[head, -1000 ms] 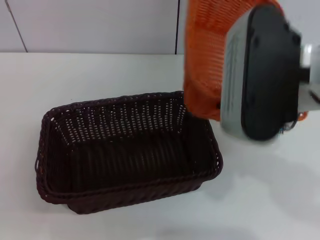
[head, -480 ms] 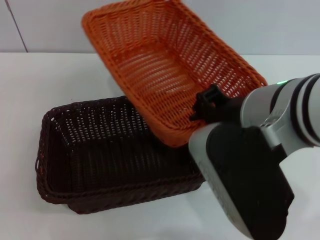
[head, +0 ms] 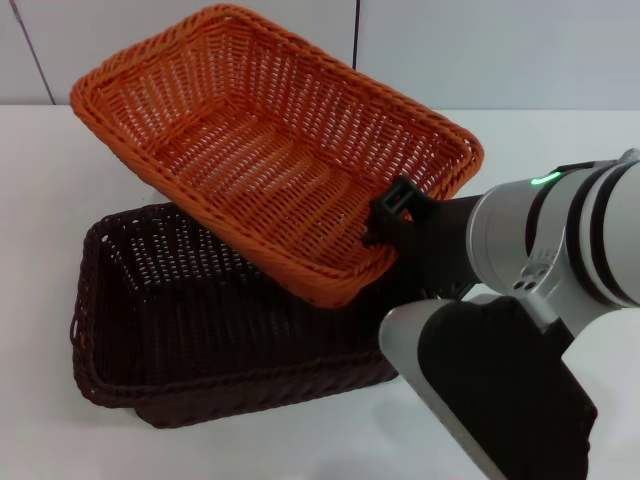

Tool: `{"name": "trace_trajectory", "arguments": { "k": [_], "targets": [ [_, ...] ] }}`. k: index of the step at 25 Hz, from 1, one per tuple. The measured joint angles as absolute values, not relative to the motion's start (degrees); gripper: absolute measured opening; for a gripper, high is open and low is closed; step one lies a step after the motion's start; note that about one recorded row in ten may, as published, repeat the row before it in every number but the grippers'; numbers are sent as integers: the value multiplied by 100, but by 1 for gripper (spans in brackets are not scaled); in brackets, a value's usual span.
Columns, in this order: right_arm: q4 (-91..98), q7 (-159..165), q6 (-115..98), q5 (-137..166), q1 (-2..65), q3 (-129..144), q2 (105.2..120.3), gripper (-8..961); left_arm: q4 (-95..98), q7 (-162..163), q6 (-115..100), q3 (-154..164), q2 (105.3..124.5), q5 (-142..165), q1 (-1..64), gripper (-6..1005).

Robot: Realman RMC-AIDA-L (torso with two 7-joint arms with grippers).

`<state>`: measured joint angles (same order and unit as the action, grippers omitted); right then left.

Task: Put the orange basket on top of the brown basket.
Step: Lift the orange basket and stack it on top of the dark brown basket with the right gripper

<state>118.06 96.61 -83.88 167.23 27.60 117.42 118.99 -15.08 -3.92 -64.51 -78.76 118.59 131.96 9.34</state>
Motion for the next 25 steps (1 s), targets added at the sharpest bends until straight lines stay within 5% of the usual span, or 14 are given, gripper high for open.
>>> {"name": "trace_trajectory", "arguments": {
  "k": [13, 25],
  "targets": [
    [11820, 8774, -8272, 16716, 2555, 12009, 11898, 242, -1486, -319, -6301, -7883, 11860, 12946, 1064, 618],
    [11796, 8373, -7236, 16727, 1526, 12183, 11920, 261, -1555, -307, -6279, -7847, 11865, 12753, 1083, 618]
  ]
}}
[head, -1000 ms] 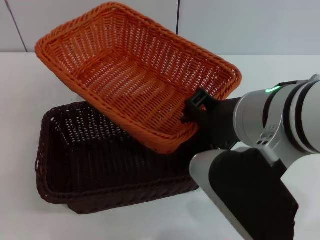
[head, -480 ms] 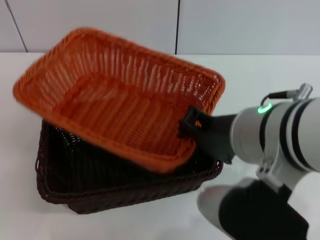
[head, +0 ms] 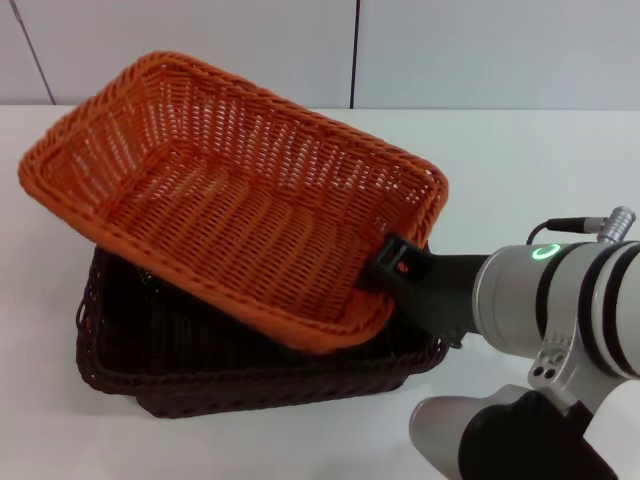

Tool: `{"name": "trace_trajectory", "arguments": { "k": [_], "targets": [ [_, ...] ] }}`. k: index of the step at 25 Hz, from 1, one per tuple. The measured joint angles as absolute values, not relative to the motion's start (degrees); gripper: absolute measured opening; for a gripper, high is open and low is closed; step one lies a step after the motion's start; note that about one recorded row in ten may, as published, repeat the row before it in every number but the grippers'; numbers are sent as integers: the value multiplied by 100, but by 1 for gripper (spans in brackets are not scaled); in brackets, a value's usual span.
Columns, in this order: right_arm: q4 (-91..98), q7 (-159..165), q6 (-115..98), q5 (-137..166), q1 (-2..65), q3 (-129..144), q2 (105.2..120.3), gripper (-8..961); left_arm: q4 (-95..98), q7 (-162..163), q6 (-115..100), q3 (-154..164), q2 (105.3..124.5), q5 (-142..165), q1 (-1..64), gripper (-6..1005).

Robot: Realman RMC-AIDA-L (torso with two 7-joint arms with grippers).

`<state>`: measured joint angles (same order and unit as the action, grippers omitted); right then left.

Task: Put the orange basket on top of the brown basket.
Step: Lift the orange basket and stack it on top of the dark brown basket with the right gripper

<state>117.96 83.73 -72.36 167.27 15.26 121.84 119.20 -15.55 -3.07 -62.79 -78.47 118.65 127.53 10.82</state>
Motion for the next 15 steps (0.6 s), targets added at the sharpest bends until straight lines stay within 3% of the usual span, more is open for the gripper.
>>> {"name": "trace_trajectory", "arguments": {
  "k": [11, 15],
  "targets": [
    [11824, 8379, -6876, 16727, 986, 12589, 11930, 278, -1516, -307, -6266, -7839, 11856, 12753, 1083, 618],
    [11822, 8381, -6895, 16727, 912, 12854, 11928, 409, -1492, -308, -6250, -7839, 11845, 12753, 1115, 618]
  ]
}}
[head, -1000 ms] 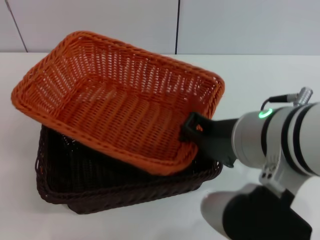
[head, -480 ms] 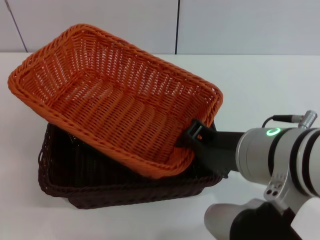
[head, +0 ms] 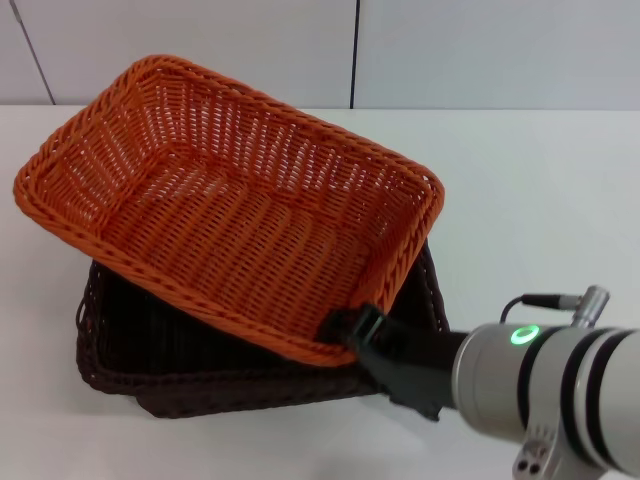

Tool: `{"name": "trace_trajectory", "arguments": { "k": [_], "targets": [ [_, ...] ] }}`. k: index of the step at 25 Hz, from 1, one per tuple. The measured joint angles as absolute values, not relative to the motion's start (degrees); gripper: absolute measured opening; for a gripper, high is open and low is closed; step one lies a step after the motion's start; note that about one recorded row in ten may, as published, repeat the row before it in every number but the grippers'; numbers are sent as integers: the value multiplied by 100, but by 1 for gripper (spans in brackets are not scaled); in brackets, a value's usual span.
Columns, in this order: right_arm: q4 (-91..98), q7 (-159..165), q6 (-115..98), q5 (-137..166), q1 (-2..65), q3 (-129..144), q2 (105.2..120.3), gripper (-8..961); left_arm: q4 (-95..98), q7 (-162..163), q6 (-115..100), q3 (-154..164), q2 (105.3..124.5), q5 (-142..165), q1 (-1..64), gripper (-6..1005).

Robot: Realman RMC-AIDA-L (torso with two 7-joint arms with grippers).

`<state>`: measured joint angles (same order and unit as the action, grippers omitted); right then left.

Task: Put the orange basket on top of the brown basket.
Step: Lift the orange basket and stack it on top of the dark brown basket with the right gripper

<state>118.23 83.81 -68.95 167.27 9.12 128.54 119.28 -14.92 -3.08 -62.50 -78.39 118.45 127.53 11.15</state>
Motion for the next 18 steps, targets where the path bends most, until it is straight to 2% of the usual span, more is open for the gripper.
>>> {"name": "trace_trajectory", "arguments": {
  "k": [7, 18],
  "targets": [
    [11839, 8390, -6524, 16728, 831, 13269, 11938, 647, -1472, -372, -6187, -7839, 11820, 12788, 1153, 618],
    [11842, 8394, -5859, 16752, 519, 13191, 11961, 647, -1406, -378, -6164, -7830, 11821, 12804, 1159, 618]
  ]
}}
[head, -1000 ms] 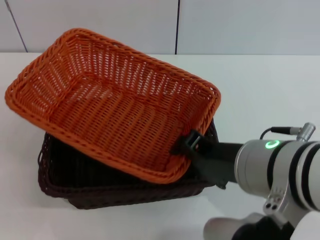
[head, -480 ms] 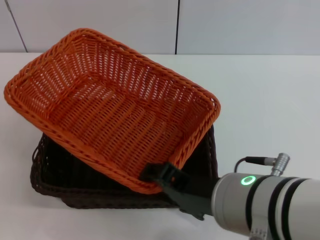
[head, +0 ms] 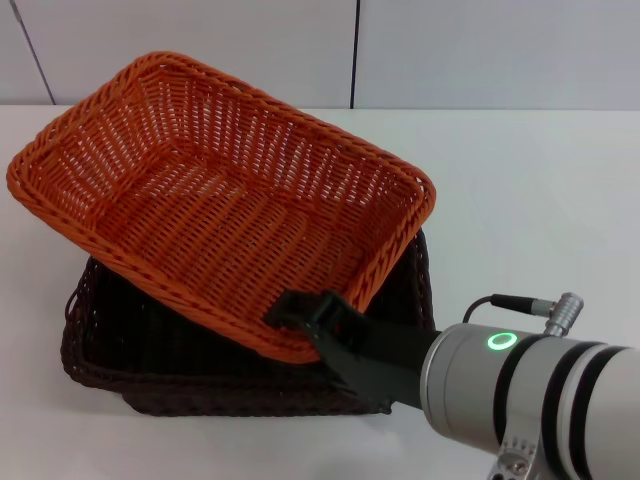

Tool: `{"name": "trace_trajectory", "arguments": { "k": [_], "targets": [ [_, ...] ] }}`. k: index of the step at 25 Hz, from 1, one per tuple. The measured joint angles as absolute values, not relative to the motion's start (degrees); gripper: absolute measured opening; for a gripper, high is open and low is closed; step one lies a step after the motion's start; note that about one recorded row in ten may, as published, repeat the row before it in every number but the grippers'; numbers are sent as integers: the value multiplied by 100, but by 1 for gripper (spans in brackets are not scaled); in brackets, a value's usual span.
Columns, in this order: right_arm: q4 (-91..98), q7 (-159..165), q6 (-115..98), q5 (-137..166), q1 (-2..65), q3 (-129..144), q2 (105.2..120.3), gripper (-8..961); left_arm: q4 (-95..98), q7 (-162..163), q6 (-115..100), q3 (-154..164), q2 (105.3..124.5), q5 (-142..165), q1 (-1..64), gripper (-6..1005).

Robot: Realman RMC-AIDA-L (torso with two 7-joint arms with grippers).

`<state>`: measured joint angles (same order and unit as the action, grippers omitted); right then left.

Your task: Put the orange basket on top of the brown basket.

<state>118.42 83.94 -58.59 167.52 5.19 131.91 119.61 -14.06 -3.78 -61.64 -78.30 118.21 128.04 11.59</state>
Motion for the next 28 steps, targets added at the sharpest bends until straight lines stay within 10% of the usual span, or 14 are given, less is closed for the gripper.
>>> {"name": "trace_trajectory", "arguments": {
  "k": [28],
  "targets": [
    [10550, 8167, -3114, 16223, 364, 14313, 11931, 647, -1284, -389, -6058, -7694, 11812, 12815, 1215, 618]
  ]
}}
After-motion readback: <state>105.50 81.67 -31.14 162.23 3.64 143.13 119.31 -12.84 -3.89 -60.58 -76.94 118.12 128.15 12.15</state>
